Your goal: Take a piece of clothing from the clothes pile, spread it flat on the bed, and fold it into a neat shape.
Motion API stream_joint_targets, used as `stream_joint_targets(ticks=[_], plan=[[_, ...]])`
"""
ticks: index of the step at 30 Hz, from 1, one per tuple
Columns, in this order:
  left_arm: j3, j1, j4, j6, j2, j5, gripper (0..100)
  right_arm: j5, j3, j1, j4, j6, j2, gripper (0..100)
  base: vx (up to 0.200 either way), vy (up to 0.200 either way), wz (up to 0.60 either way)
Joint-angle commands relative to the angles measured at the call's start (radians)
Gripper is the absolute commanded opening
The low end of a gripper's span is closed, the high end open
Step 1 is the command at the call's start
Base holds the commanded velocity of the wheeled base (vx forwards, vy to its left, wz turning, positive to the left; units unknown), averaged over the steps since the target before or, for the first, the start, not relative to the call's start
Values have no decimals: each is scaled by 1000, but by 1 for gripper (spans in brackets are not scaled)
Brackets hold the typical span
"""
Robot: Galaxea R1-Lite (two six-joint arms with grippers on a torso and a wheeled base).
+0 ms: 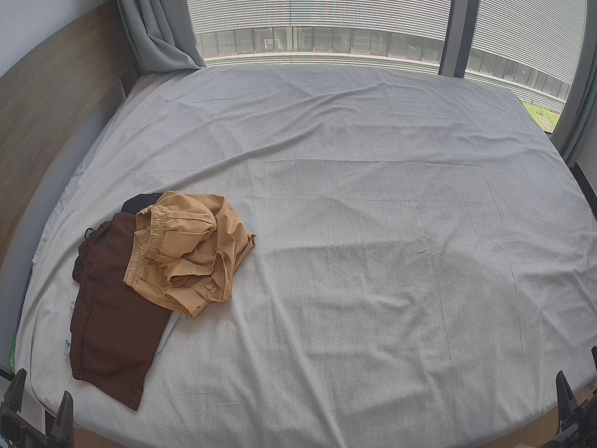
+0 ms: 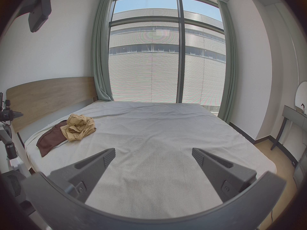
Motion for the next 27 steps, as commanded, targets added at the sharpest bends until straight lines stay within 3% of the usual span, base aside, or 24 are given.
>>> stream_joint_targets(ticks=[1, 10, 15, 27], plan=[[18, 1, 0, -1, -16, 3, 100, 0, 18, 0, 1, -1, -4, 100, 0, 0, 0], [16, 1, -19, -1, -16, 3, 100, 0, 18, 0, -1, -1, -4, 100, 0, 0, 0], [-70, -1, -57, -2, -15, 16, 100, 2, 18, 0, -1, -1, -4, 100, 0, 0, 0], [-142, -48, -20, -33, 125, -102, 100, 2, 18, 0, -1, -1, -4, 100, 0, 0, 0]])
